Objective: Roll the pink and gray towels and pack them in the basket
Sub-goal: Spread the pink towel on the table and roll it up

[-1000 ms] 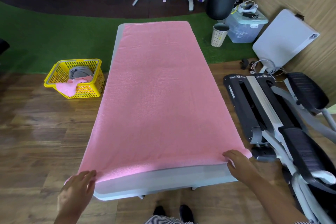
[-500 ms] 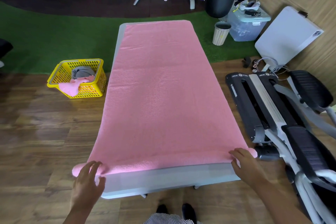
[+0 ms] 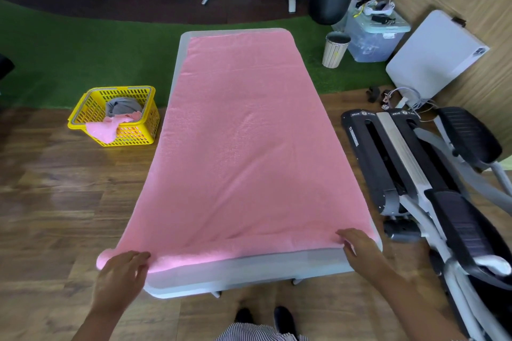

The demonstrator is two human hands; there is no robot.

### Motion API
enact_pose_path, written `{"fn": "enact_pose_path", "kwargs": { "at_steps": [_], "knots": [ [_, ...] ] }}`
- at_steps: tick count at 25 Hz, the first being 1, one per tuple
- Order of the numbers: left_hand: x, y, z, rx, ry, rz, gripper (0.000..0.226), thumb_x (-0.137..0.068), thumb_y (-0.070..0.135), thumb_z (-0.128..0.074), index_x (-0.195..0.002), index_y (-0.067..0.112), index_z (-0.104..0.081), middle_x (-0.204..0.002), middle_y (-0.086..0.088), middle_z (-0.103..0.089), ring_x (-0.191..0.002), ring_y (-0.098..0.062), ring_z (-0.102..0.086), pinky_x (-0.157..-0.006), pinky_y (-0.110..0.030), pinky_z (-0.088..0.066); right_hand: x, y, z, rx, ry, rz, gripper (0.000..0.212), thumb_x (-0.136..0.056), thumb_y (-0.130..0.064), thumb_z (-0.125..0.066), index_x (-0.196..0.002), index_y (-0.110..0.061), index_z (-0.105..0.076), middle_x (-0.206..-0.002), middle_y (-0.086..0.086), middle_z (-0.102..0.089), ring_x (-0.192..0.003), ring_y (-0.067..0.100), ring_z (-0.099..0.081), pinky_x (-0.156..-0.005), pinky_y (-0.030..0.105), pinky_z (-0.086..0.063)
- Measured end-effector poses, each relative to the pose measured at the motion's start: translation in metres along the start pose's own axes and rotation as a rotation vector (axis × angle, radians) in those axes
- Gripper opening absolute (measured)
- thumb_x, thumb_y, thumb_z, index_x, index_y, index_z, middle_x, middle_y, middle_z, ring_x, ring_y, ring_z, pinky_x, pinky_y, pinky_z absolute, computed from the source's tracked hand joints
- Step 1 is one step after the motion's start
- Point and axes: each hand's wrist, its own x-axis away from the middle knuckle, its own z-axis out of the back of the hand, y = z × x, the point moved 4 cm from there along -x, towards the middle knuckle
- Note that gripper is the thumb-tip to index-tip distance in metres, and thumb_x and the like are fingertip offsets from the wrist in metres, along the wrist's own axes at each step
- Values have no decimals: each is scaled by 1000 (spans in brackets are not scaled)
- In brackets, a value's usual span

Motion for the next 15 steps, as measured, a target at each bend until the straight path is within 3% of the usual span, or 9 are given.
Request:
{"fn": "enact_pose_path", "kwargs": {
  "at_steps": [3, 7, 9, 12, 15],
  "knots": [
    [7, -13, 4, -30, 1, -3, 40, -76, 25, -39, -72, 8, -75, -65, -4, -66, -53, -28, -64, -53, -40, -52, 3, -4, -2, 2, -15, 27, 32, -76, 9, -59, -106, -3, -65, -99, 6, -65, -93, 19, -56, -87, 29, -44],
    [-5, 13, 0, -30, 1, -48, 37, -78, 24, -39, -78, 10, -73, -70, -2, -65, -60, -27, -63, -67, -45, -45, 4, 15, 14, 84, -7, -91, 22, -78, 6, -60, -98, 0, -67, -92, 11, -64, -89, 29, -59, -82, 35, -46],
    [-7, 25, -5, -4, -55, -56, 35, -77, 23, -38, -84, 11, -70, -77, 0, -67, -64, -25, -65, -67, -46, -47, 6, 21, 17, 116, -3, -90, 22, -75, 8, -61, -95, -1, -67, -90, 11, -65, -86, 33, -60, -79, 38, -48],
    [2, 21, -10, 59, -64, -38, 32, -77, 20, -39, -94, 8, -63, -88, -10, -67, -75, -31, -64, -65, -49, -53, 8, 20, 20, 86, 24, -62, 35, -75, 8, -59, -108, -5, -62, -103, 5, -62, -95, 22, -57, -90, 34, -46],
    [13, 17, -14, 91, -34, -30, 28, -79, 15, -40, -99, 8, -59, -97, -18, -65, -85, -35, -62, -77, -54, -52, 14, 15, 21, 134, 67, 47, 41, -65, 16, -65, -98, -8, -63, -99, 2, -60, -93, 14, -55, -90, 25, -45]
  ]
}}
